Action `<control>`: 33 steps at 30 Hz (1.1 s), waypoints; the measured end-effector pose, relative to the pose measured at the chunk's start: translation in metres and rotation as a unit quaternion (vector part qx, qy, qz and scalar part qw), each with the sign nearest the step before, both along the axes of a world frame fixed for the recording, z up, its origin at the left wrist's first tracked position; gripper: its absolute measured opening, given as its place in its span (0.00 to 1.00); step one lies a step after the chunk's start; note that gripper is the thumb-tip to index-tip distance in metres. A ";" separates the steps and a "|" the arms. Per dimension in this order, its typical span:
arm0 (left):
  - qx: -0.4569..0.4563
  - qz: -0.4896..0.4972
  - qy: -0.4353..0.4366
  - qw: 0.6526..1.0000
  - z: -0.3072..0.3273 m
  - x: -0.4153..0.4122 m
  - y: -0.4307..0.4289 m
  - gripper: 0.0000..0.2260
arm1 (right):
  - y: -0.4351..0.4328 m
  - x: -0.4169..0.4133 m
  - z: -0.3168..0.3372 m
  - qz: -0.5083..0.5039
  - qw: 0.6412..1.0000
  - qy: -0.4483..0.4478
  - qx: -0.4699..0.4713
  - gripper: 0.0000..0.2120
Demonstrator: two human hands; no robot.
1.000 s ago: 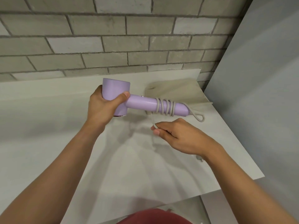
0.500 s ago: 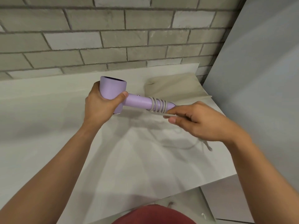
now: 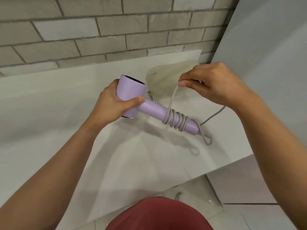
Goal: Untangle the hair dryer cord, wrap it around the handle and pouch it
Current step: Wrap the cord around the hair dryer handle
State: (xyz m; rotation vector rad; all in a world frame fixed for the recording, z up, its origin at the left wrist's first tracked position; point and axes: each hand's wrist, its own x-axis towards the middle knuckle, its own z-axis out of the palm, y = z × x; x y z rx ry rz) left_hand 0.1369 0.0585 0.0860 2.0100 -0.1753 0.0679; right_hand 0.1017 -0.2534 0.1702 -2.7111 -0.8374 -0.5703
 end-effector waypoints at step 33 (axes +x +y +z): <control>-0.222 0.076 0.005 0.972 0.033 0.009 -0.056 0.27 | 0.014 -0.042 -0.059 -0.067 0.971 0.225 0.047 0.29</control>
